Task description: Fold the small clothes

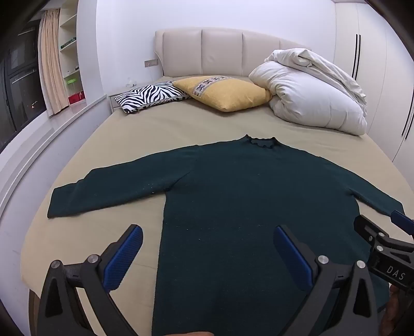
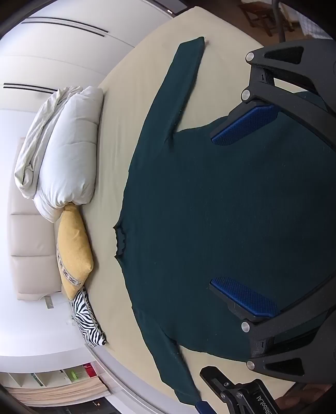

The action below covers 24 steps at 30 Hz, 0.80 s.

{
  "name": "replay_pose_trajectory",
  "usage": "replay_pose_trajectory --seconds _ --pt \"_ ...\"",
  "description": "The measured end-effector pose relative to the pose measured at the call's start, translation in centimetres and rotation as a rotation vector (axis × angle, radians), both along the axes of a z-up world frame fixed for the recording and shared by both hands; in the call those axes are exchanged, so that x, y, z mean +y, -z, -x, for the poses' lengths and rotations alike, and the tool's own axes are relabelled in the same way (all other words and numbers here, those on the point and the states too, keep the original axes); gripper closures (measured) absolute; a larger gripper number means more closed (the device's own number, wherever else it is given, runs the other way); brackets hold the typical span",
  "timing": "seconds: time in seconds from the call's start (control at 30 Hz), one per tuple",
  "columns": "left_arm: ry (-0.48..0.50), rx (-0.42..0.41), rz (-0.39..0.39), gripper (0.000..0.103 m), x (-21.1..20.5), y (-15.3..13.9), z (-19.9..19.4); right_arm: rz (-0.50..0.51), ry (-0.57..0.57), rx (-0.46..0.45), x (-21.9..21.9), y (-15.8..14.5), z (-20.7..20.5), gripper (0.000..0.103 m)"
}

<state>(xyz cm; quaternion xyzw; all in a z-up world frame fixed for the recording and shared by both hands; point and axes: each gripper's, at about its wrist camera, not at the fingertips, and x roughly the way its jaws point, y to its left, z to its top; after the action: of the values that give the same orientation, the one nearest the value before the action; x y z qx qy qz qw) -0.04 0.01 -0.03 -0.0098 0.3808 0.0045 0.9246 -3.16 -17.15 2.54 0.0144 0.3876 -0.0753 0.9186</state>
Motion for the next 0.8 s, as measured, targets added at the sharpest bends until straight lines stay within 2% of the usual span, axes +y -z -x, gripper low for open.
replay_pose_trajectory --seconds 0.8 --pt "-0.002 0.005 -0.001 0.000 -0.04 0.06 0.05 0.002 -0.002 0.011 0.41 0.05 0.18 0.000"
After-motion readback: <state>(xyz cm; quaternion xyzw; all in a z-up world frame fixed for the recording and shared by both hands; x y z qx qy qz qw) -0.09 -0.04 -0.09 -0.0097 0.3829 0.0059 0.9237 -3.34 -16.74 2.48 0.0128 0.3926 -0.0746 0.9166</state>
